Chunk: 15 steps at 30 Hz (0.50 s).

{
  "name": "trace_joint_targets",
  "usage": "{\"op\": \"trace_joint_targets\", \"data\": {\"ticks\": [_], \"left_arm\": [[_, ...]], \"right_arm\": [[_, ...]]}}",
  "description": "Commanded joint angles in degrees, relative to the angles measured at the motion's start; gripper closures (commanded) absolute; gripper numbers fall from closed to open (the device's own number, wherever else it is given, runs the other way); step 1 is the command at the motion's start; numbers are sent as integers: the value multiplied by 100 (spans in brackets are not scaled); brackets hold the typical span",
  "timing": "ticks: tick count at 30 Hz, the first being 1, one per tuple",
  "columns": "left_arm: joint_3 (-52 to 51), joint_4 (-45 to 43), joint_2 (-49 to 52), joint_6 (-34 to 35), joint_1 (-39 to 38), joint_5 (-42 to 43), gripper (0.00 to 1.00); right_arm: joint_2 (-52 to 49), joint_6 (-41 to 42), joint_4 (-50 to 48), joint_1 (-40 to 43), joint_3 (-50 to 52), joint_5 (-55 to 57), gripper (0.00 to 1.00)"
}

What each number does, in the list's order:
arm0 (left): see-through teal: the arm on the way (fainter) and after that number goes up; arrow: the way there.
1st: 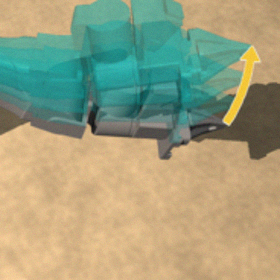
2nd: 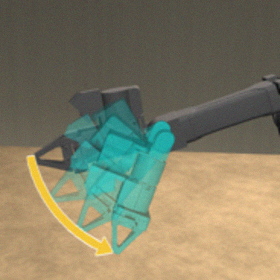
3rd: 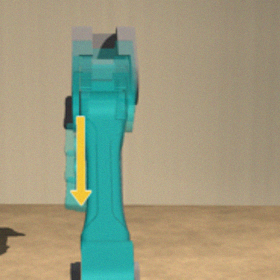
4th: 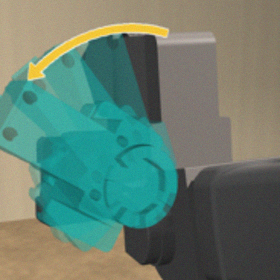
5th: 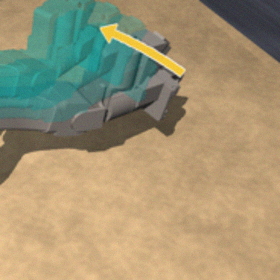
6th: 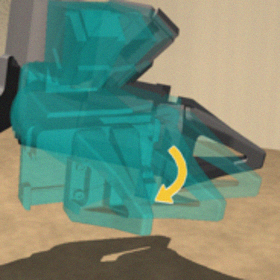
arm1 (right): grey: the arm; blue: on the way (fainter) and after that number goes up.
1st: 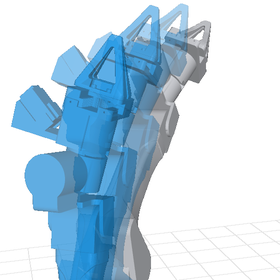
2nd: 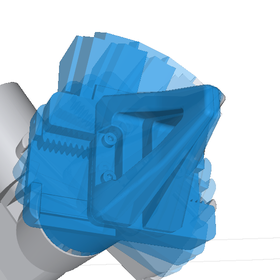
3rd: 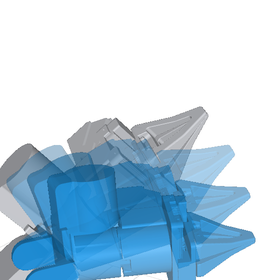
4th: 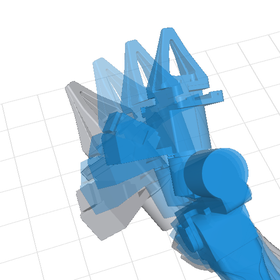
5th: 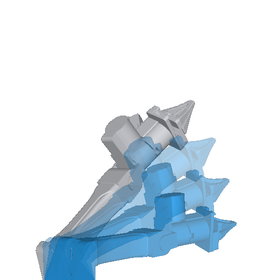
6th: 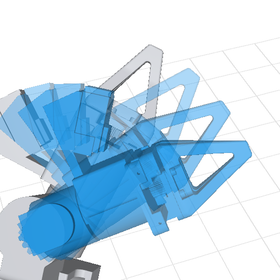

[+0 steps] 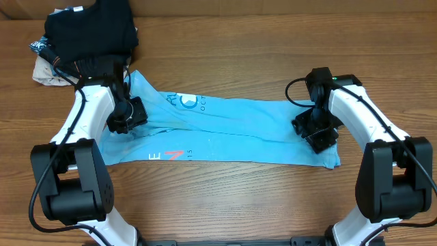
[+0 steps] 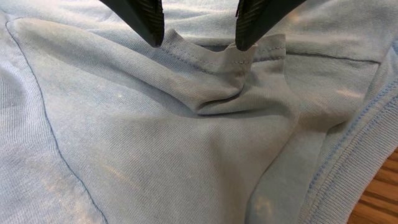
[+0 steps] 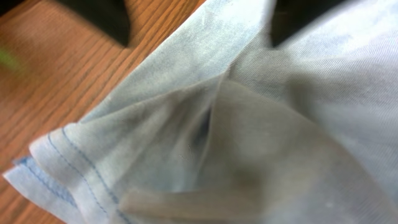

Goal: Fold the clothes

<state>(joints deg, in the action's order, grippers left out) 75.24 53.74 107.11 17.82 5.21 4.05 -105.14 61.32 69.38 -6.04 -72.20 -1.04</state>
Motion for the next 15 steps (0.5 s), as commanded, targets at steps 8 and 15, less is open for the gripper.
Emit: {"op": "trace_joint_targets", "data": {"ticks": [8, 15], "left_arm": [[-28, 0, -66, -162, -39, 44, 79], [-17, 24, -142, -350, -44, 446, 96]], "right_arm": [[122, -1604, -372, 273, -195, 162, 16], [118, -2787, -758, 748, -262, 221, 89]]}}
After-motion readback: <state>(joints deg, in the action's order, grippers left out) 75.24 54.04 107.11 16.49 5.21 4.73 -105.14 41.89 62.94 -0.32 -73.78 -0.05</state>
